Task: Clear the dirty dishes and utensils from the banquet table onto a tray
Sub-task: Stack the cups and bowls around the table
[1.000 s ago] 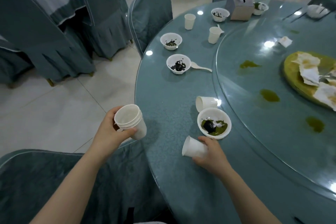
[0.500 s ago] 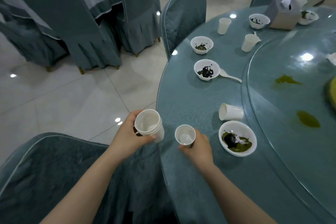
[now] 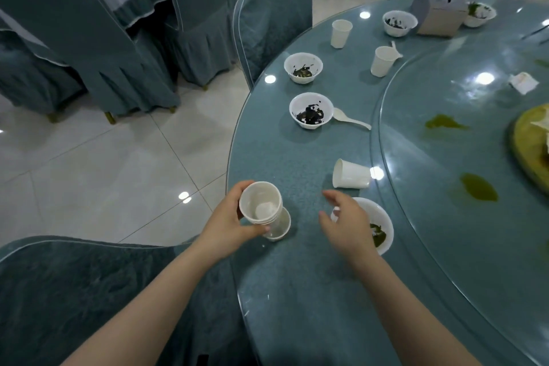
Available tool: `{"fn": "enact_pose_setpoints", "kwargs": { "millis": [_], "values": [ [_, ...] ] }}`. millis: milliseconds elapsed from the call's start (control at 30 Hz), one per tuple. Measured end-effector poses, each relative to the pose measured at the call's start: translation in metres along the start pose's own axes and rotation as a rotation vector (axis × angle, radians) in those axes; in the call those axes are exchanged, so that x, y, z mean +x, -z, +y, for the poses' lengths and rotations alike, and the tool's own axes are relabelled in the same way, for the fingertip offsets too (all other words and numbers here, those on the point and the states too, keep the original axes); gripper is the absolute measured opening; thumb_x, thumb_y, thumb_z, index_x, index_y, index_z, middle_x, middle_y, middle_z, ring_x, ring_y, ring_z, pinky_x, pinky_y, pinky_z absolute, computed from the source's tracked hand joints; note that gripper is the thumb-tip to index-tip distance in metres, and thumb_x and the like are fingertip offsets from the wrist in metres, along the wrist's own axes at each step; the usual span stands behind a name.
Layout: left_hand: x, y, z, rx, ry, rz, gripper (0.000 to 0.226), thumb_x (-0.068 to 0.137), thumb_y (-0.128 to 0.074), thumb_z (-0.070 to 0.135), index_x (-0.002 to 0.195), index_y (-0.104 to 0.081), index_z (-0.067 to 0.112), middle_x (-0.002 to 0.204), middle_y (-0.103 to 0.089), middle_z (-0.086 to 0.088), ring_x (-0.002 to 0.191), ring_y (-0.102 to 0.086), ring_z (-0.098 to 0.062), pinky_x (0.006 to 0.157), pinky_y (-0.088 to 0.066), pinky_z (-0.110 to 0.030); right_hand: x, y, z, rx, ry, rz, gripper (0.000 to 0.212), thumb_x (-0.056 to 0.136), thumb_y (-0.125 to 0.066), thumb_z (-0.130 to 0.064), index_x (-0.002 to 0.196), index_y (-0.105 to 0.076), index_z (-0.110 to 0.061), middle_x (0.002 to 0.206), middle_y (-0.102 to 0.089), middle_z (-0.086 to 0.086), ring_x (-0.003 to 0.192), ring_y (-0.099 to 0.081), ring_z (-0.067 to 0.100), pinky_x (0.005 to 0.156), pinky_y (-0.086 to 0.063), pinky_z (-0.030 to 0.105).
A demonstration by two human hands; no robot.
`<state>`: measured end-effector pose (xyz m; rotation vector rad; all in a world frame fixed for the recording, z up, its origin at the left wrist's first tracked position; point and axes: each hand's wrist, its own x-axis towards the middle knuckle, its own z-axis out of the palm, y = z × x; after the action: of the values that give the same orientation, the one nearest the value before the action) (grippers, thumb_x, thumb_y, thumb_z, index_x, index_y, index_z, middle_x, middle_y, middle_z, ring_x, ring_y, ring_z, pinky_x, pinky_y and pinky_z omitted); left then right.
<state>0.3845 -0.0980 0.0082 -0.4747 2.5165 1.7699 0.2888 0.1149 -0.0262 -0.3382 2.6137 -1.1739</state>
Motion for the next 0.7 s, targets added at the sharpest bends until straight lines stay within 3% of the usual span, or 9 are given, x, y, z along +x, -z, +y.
{"fn": "enact_pose_setpoints", "kwargs": {
  "millis": [100, 200, 333, 400, 500, 600, 700],
  "values": [
    [0.009, -0.009, 0.001, 0.057, 0.006, -0.024, 0.072, 0.058, -0.084, 0.024, 0.112, -0.045, 0.051, 0.112, -0.054, 0.031, 0.107, -0.054, 0.003, 0.087, -0.042, -0.011, 0.022, 0.014, 0.006, -0.016, -0.046, 0.118, 0.038, 0.087, -0.061, -0.015, 0.124, -0.056, -0.018, 0.124, -0.058, -0.002, 0.117, -0.050, 0.017, 0.094, -0.035, 0.025],
    [0.013, -0.017, -0.007, 0.108, 0.037, -0.066, 0.074, 0.058, -0.084, 0.022, 0.116, -0.044, 0.044, 0.112, -0.055, 0.029, 0.108, -0.054, 0.002, 0.092, -0.043, -0.021, 0.048, 0.023, 0.014, -0.135, -0.002, 0.224, 0.042, 0.084, -0.062, -0.015, 0.125, -0.053, -0.020, 0.129, -0.053, 0.000, 0.120, -0.041, 0.021, 0.098, -0.031, 0.027],
    [0.013, -0.024, -0.013, 0.115, 0.054, -0.089, 0.073, 0.066, -0.083, 0.006, 0.117, -0.042, 0.038, 0.116, -0.052, 0.023, 0.110, -0.051, 0.004, 0.091, -0.040, -0.016, 0.081, 0.028, 0.024, -0.387, -0.034, 0.054, 0.075, 0.081, -0.068, -0.027, 0.144, -0.029, -0.021, 0.150, -0.032, 0.003, 0.139, -0.023, 0.025, 0.114, -0.020, 0.038],
    [0.014, -0.024, -0.015, 0.099, 0.074, -0.094, 0.073, 0.067, -0.082, 0.004, 0.120, -0.042, 0.033, 0.118, -0.052, 0.018, 0.111, -0.052, -0.002, 0.093, -0.043, -0.019, 0.091, 0.025, 0.028, -0.465, -0.053, -0.033, 0.080, 0.078, -0.071, -0.029, 0.145, -0.028, -0.020, 0.144, -0.041, 0.004, 0.135, -0.031, 0.027, 0.110, -0.028, 0.042],
    [0.014, -0.023, -0.015, 0.095, 0.077, -0.098, 0.071, 0.068, -0.082, 0.005, 0.117, -0.041, 0.037, 0.115, -0.053, 0.018, 0.105, -0.054, 0.004, 0.085, -0.045, -0.012, 0.097, 0.022, 0.029, -0.581, 0.005, -0.068, 0.070, 0.074, -0.073, -0.030, 0.136, -0.043, -0.020, 0.132, -0.054, 0.004, 0.121, -0.048, 0.027, 0.101, -0.037, 0.040],
    [0.012, -0.019, -0.014, 0.079, 0.080, -0.048, 0.069, 0.068, -0.082, 0.005, 0.114, -0.042, 0.040, 0.111, -0.053, 0.023, 0.100, -0.054, 0.008, 0.077, -0.045, -0.008, 0.098, 0.020, 0.024, -0.394, 0.000, -0.069, 0.073, 0.070, -0.078, -0.032, 0.135, -0.045, -0.021, 0.133, -0.053, 0.002, 0.122, -0.047, 0.025, 0.099, -0.038, 0.037],
    [0.012, -0.009, -0.010, 0.041, 0.077, 0.034, 0.068, 0.068, -0.083, 0.007, 0.114, -0.044, 0.039, 0.106, -0.054, 0.032, 0.100, -0.054, 0.009, 0.074, -0.045, -0.007, 0.095, 0.013, 0.012, -0.182, 0.025, -0.066, 0.071, 0.064, -0.083, -0.034, 0.125, -0.049, -0.022, 0.124, -0.055, -0.001, 0.114, -0.051, 0.021, 0.086, -0.039, 0.030]
  ]
}}
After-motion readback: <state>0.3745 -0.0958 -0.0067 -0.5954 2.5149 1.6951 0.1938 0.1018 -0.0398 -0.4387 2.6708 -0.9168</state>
